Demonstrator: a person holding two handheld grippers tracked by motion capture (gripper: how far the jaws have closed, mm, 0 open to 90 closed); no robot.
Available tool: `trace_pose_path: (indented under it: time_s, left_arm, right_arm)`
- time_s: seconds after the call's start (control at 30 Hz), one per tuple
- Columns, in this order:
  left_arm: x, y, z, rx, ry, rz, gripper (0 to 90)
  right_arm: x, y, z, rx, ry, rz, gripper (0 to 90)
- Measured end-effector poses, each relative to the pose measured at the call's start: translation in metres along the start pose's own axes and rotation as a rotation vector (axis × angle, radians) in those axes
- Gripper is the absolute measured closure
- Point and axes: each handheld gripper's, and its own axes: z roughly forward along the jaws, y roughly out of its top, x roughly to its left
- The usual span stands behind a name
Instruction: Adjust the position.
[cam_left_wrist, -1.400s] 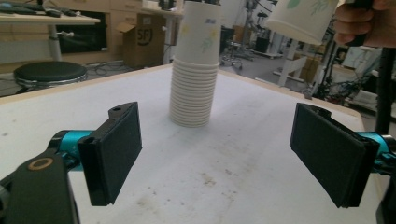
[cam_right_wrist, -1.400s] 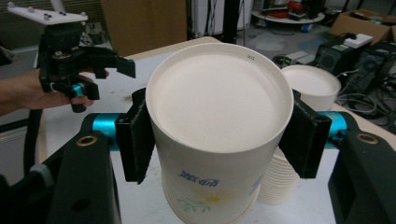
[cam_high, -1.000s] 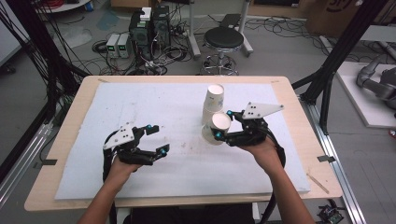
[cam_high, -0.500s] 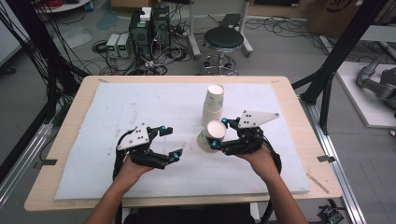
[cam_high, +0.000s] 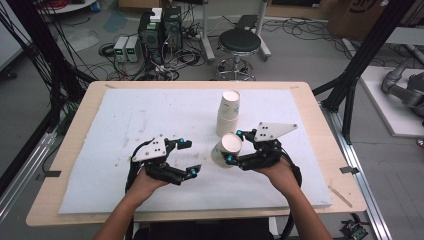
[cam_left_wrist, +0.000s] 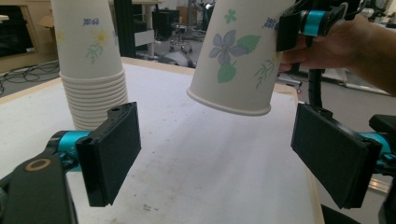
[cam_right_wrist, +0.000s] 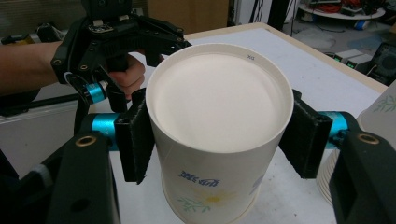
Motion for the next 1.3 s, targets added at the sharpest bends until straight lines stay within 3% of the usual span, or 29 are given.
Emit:
trace_pose_path:
  time_s: [0.4, 0.9, 1.3]
  left_arm:
    - [-0.005, -0.008, 0.007, 0.028, -0.042, -0.005, 16.0]
    - [-0.013, -0.013, 0.026, 0.069, -0.112, 0.033, 16.2]
    - [-0.016, -0.017, 0.033, 0.102, -0.147, 0.042, 25.5]
  right_arm:
    - [0.008, -0.011, 0.015, 0.016, 0.036, 0.023, 34.2]
    - [0.021, -0.017, 0.026, 0.028, 0.091, 0.014, 34.4]
    - [0.026, -0.017, 0.029, 0.024, 0.123, 0.007, 35.0]
